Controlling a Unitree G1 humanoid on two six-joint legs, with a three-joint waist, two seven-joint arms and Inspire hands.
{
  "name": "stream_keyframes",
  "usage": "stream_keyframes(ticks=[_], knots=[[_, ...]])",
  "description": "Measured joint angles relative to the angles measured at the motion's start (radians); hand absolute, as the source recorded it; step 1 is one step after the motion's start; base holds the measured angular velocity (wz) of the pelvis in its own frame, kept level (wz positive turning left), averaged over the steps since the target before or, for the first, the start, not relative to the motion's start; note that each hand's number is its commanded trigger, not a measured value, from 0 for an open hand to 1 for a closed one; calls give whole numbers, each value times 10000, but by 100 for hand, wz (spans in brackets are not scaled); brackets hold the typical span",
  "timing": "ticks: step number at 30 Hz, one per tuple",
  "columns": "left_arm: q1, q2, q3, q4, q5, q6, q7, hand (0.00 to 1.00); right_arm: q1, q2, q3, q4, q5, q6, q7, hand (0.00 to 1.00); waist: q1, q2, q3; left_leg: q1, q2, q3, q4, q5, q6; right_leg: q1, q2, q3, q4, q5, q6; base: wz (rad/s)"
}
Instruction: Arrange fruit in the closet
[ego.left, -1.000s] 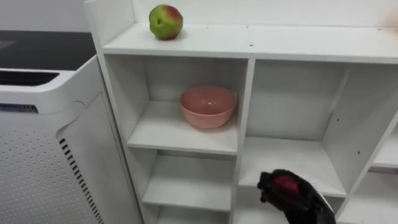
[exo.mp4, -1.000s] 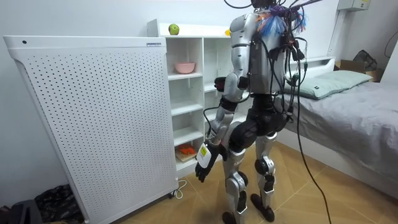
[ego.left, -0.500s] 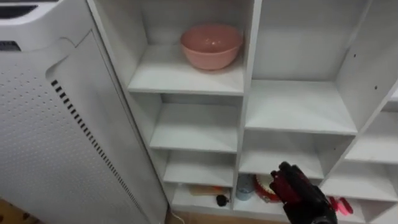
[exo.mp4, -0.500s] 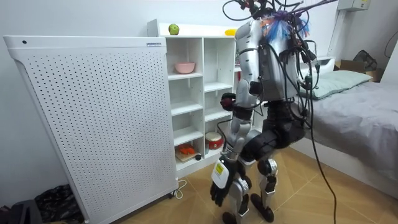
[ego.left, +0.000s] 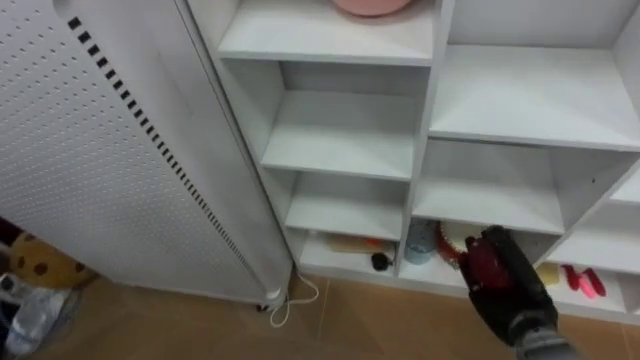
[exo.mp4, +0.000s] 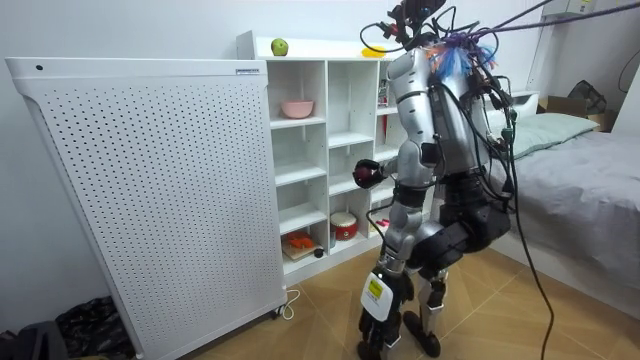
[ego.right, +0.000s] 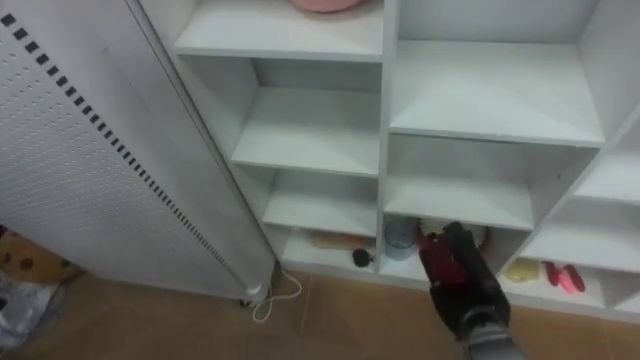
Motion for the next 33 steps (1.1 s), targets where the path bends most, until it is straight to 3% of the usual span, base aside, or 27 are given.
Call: stream_keyframes(ticks=[8,13,19,25,29,33], knots=[[134,141,-9,-451,-477,92,66,0,-433,-430,-13,-11,11,2,-98,100,318,65,-17,-530,-19,-273,853,-254,-64,-318,-140,-182,747,-361,-87,9],[347,411,-186,-903,-689,64,93,0,-735,-516,-408,-14,487,-12,-208,100,525,102,-24,-1004,-22,-283,1359,-390,-76,-707,-225,-233,1210,-488,-146,3],[814,807,-155,-1286,-674,141,92,0,-1330,-856,-1150,-25,563,-28,-626,100,538,124,-45,-1558,-191,-292,1873,-458,-24,-1280,-596,-212,1980,-775,-117,16],[895,832,-169,-1386,-641,192,92,0,-1708,-1452,-1328,-21,703,-117,-648,100,508,131,-50,-1795,-201,-294,2129,-483,18,-1298,-903,-547,2258,-910,-126,15],[911,845,-160,-1713,-647,254,112,0,-1733,-1624,-1543,-18,794,-108,-706,100,550,148,-61,-2093,-157,-264,2425,-556,134,-1479,-969,-582,2491,-1009,-70,12],[1477,979,-162,-2609,-628,256,260,0,-1744,-1659,-1550,2,983,-99,-968,100,523,150,-67,-2370,-177,-243,2628,-604,210,-1743,-1044,-541,2672,-1017,-29,0]])
